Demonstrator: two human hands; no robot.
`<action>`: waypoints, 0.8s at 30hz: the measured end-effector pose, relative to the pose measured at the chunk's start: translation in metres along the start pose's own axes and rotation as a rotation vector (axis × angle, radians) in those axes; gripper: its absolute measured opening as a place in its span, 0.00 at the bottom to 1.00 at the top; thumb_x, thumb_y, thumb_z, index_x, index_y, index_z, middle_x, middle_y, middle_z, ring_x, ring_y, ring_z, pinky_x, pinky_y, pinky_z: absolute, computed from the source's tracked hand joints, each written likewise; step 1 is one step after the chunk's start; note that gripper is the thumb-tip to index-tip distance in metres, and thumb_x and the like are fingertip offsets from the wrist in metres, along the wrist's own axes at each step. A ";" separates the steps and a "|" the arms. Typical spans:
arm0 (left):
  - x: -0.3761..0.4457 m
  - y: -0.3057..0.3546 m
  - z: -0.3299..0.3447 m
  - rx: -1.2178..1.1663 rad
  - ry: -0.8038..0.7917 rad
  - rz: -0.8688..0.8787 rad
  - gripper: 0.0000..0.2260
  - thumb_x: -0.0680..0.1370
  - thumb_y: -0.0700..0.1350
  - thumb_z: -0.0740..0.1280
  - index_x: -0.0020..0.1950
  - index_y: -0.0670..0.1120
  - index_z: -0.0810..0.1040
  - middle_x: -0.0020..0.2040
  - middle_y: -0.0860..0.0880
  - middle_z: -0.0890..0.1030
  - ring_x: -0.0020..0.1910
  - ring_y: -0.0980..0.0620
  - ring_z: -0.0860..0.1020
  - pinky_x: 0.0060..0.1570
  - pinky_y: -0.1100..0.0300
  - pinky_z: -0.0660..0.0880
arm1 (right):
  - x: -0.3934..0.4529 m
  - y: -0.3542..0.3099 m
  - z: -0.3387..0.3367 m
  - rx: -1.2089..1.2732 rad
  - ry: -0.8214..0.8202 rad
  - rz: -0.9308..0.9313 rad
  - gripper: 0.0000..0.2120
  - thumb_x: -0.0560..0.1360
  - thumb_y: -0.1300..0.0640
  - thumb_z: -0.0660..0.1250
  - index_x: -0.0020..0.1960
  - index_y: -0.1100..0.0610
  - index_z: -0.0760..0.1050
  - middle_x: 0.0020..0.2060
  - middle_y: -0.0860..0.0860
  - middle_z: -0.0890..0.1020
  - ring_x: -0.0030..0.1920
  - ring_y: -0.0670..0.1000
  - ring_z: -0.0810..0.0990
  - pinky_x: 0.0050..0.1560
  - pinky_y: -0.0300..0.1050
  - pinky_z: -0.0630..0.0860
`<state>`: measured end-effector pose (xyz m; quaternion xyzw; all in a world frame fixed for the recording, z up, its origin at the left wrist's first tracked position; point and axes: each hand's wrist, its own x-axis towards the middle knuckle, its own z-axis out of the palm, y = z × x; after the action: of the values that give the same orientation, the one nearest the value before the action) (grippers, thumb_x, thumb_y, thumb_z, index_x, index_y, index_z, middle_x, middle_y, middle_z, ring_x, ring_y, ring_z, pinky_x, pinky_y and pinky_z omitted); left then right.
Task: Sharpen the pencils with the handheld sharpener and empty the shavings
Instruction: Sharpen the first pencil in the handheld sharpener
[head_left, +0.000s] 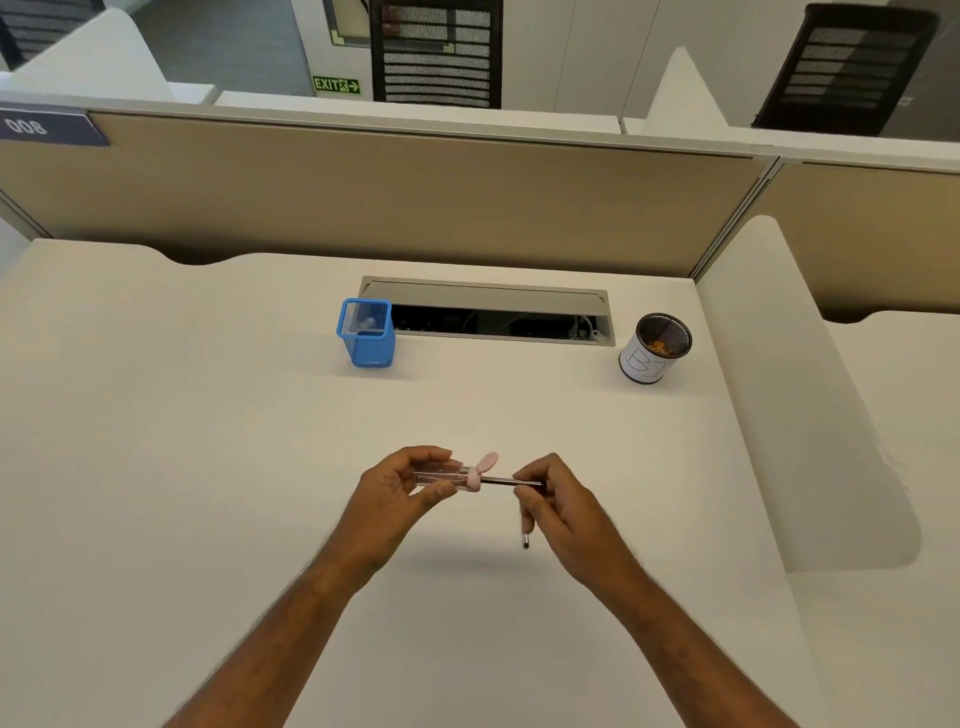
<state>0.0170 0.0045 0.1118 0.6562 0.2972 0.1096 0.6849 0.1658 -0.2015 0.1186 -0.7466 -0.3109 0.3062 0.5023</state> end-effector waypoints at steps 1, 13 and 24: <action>0.000 0.000 0.000 -0.006 -0.006 -0.001 0.13 0.80 0.43 0.80 0.60 0.59 0.86 0.59 0.53 0.92 0.63 0.53 0.88 0.66 0.53 0.81 | -0.001 0.001 0.000 -0.034 0.035 -0.025 0.05 0.84 0.51 0.63 0.55 0.41 0.75 0.39 0.46 0.84 0.39 0.47 0.84 0.41 0.42 0.79; 0.000 0.003 0.004 -0.020 -0.060 -0.003 0.13 0.80 0.40 0.80 0.59 0.57 0.88 0.59 0.51 0.92 0.62 0.52 0.89 0.63 0.62 0.84 | -0.001 -0.002 -0.009 0.036 0.033 0.057 0.21 0.81 0.37 0.60 0.39 0.48 0.80 0.21 0.48 0.75 0.20 0.48 0.72 0.32 0.31 0.73; -0.003 0.002 0.004 -0.085 -0.025 -0.022 0.12 0.78 0.45 0.81 0.60 0.55 0.88 0.60 0.46 0.91 0.63 0.46 0.88 0.68 0.46 0.83 | -0.005 0.004 -0.012 -0.096 0.086 -0.094 0.09 0.81 0.55 0.73 0.56 0.42 0.83 0.47 0.42 0.87 0.45 0.49 0.89 0.47 0.32 0.79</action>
<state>0.0175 0.0001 0.1143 0.6246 0.2908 0.1061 0.7170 0.1726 -0.2134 0.1192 -0.7668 -0.3381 0.2349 0.4925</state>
